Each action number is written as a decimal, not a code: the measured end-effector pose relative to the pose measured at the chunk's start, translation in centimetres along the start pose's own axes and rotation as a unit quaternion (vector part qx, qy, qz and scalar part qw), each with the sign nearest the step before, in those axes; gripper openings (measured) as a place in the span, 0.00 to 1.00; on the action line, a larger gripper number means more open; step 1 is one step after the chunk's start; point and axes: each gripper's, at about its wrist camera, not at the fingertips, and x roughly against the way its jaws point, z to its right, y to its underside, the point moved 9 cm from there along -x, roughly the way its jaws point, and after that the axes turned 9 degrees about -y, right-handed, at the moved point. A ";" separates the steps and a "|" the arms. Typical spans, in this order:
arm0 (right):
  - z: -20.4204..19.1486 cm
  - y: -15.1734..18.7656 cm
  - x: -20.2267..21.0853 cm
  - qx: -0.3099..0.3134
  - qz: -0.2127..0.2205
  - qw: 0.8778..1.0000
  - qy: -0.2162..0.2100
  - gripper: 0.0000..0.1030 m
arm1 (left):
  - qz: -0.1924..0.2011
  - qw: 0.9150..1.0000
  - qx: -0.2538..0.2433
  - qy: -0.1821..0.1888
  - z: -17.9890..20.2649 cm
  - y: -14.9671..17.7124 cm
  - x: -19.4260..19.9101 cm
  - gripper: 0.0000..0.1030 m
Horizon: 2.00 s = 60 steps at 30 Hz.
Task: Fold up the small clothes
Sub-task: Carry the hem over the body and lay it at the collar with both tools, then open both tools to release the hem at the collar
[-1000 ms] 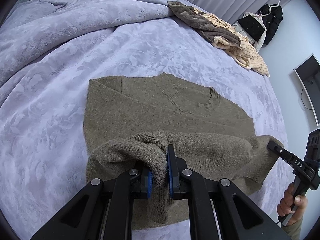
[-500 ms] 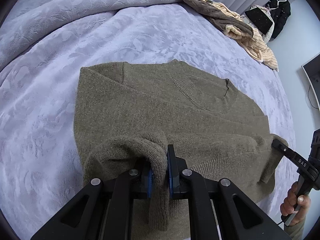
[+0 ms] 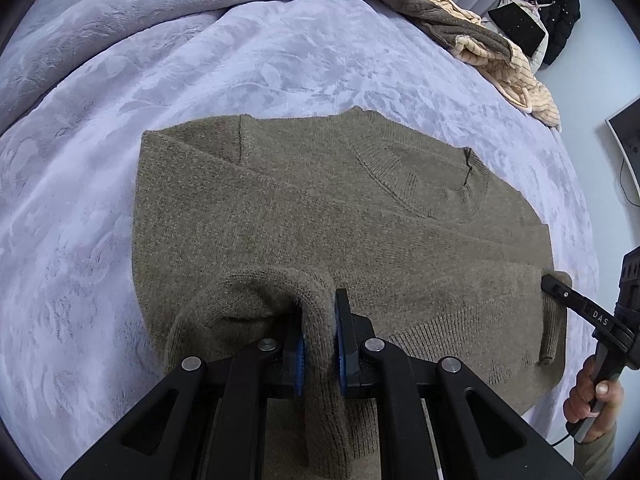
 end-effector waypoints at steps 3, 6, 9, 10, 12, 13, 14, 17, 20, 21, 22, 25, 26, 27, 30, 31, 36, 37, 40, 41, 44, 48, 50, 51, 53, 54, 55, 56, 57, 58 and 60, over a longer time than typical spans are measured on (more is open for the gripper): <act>0.2 0.1 -0.4 0.000 -0.002 1.000 0.002 0.09 | -0.002 1.000 -0.005 -0.002 0.1 0.0 -0.2 0.14; -0.2 0.0 -0.4 0.012 -0.006 1.000 0.010 0.14 | -0.010 0.999 -0.004 0.041 0.9 0.2 0.2 0.59; -1.1 0.2 0.1 0.020 -0.006 1.000 -0.001 0.40 | 0.003 0.998 0.009 0.059 1.3 0.5 1.7 0.87; -1.5 0.3 0.4 0.022 -0.003 1.000 -0.005 0.55 | 0.012 0.999 0.005 0.046 1.3 0.7 2.3 0.87; -2.1 0.8 1.5 0.029 0.010 1.000 -0.007 0.60 | 0.012 0.999 -0.003 0.051 1.4 1.6 3.0 0.87; -2.4 1.1 1.9 0.032 0.014 0.999 -0.006 0.60 | 0.012 0.998 -0.002 0.056 1.4 2.2 3.3 0.87; -2.7 1.6 2.3 0.032 0.016 0.999 -0.010 0.60 | 0.011 0.998 -0.002 0.062 1.4 2.9 3.5 0.87; -3.2 3.5 2.7 0.028 0.008 0.999 -0.025 0.60 | 0.000 0.998 -0.010 0.068 1.8 4.9 3.1 0.87; -3.4 5.3 1.7 0.029 -0.012 0.999 -0.029 0.42 | -0.006 0.998 -0.019 0.056 2.1 5.8 2.2 0.59; -3.4 5.6 1.3 0.032 -0.017 0.999 -0.021 0.32 | -0.009 0.998 -0.022 0.053 2.2 5.7 2.0 0.32; -3.2 5.7 0.9 0.034 -0.022 0.999 -0.013 0.22 | -0.017 0.998 -0.020 0.052 2.3 5.5 1.6 0.20; -3.2 5.1 1.1 0.019 -0.015 0.999 -0.029 0.13 | -0.018 0.998 -0.011 0.061 2.4 4.8 1.9 0.16; -3.2 4.8 1.5 0.021 -0.010 0.999 -0.031 0.13 | -0.014 0.998 -0.010 0.062 2.4 4.7 2.3 0.16; -3.4 4.4 2.1 0.023 -0.004 0.999 -0.038 0.12 | -0.009 0.998 -0.009 0.067 2.4 4.5 2.8 0.16; -4.0 3.4 4.0 0.019 0.017 0.997 -0.072 0.12 | 0.014 0.996 0.000 0.092 2.5 3.5 5.0 0.16; -4.1 2.9 4.6 0.012 0.023 0.996 -0.087 0.12 | 0.020 0.995 0.006 0.100 2.5 3.0 5.6 0.16; -4.3 -0.3 6.1 -0.024 0.052 0.990 -0.131 0.12 | 0.043 0.993 0.027 0.103 2.2 -0.6 6.9 0.16; -4.2 -1.0 6.0 -0.030 0.055 0.989 -0.133 0.12 | 0.044 0.993 0.032 0.104 2.2 -1.4 6.8 0.16; -3.9 -3.1 5.0 -0.054 0.059 0.987 -0.138 0.12 | 0.042 0.993 0.042 0.101 2.1 -3.6 6.1 0.16; -3.8 -3.7 4.5 -0.063 0.058 0.986 -0.141 0.12 | 0.041 0.993 0.044 0.099 2.1 -4.4 5.6 0.16; -3.3 -5.4 3.0 -0.077 0.054 0.986 -0.134 0.12 | 0.033 0.994 0.050 0.093 2.0 -5.9 4.3 0.16; -2.5 -6.9 1.2 -0.091 0.051 0.987 -0.123 0.12 | 0.026 0.994 0.061 0.089 1.5 -7.6 2.5 0.16; -2.1 -7.5 0.4 -0.102 0.048 0.986 -0.124 0.15 | 0.022 0.993 0.069 0.091 1.2 -8.2 1.8 0.17; -1.8 -7.7 -0.1 -0.109 0.047 0.985 -0.125 0.16 | 0.020 0.993 0.073 0.093 1.1 -8.4 1.4 0.17; -1.3 -8.1 -0.9 -0.122 0.045 0.983 -0.128 0.19 | 0.017 0.992 0.089 0.092 0.6 -8.9 0.6 0.17; -1.0 -8.2 -1.4 -0.129 0.043 0.982 -0.132 0.21 | 0.012 0.991 0.097 0.094 0.4 -9.0 0.1 0.27; -0.7 -8.3 -1.7 -0.135 0.042 0.981 -0.132 0.30 | 0.006 0.989 0.110 0.100 0.1 -9.2 -0.4 0.40; -0.4 -8.4 -2.0 -0.139 0.044 0.980 -0.132 0.50 | 0.007 0.988 0.121 0.099 -0.3 -9.3 -0.6 0.73; 0.0 -8.5 -2.2 -0.145 0.049 0.980 -0.127 0.61 | 0.017 0.987 0.134 0.092 -0.8 -9.5 -0.6 0.91; 0.3 -8.6 -2.1 -0.149 0.055 0.979 -0.127 0.71 | 0.035 0.985 0.148 0.081 -1.6 -9.8 -0.3 0.92; 0.7 -8.9 -1.8 -0.156 0.069 0.976 -0.132 0.71 | 0.032 0.984 0.149 0.098 -1.7 -10.0 -0.1 0.92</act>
